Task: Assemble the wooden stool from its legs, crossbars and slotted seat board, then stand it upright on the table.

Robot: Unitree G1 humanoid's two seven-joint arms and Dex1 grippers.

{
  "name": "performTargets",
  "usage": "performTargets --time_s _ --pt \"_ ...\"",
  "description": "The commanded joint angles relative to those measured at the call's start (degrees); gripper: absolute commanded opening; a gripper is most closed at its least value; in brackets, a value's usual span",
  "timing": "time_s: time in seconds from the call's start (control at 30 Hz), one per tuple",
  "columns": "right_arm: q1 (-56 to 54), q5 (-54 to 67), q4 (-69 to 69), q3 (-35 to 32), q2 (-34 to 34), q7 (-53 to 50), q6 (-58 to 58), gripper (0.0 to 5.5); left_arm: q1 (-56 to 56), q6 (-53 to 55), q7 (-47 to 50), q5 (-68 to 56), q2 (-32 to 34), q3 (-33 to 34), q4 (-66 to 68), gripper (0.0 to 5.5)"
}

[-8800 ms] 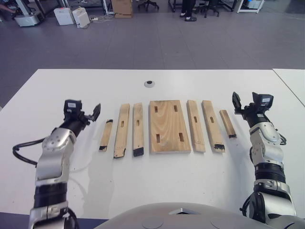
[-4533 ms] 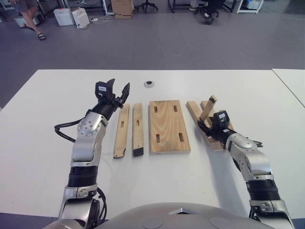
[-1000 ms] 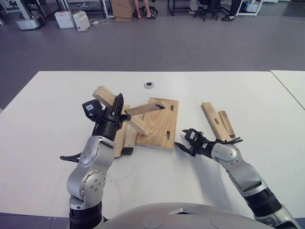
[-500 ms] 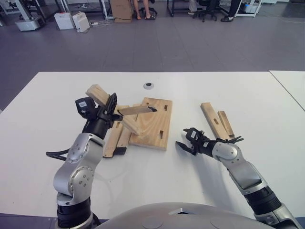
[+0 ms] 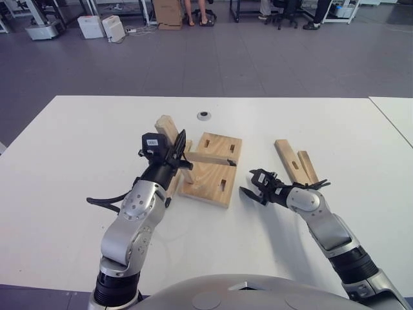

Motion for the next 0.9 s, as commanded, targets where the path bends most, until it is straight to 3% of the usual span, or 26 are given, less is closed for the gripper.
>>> performTargets --time_s 0.03,0.2,0.4,0.5,0.63,0.7,0.8,0.9 --pt "-3.6 -0.4 0.4 -1.7 0.4 -1.0 0.3 3.18 -1.6 -1.0 -2.7 -3.9 -2.6 1.2 -2.6 2.02" --pt "-7.7 1.1 -0.3 -7.1 0.4 -2.6 0.8 3.18 -3.1 3.7 -3.3 -18.8 -3.3 11.1 -7.5 2.83" --pt "-10.6 1.6 2.4 -11.6 -2.0 -2.7 -0.1 3.18 -4.1 12.6 -0.6 -48.5 -0.9 12.6 -9.1 3.83" --pt "-11.9 2.0 3.5 -14.2 -3.1 -3.1 -0.6 3.18 -8.4 12.5 2.4 -53.3 3.2 14.3 -9.9 4.44" --pt "-12.6 2.7 4.9 -16.6 -2.8 -4.2 -1.2 3.18 -18.2 7.5 2.4 -51.6 8.4 19.7 -8.9 5.09" --pt "-12.9 2.8 6.1 -17.5 -2.5 -5.1 -1.9 3.18 -20.2 5.9 4.3 -47.6 10.2 22.3 -4.5 5.09" --pt "-13.9 2.8 8.0 -18.0 -2.2 -5.9 -2.8 3.18 -14.9 8.9 6.2 -36.8 13.6 19.4 2.7 5.09" --pt "-13.9 2.6 9.5 -18.1 -2.3 -6.3 -3.5 3.18 -6.2 12.0 1.8 -26.7 17.4 9.5 6.6 5.09"
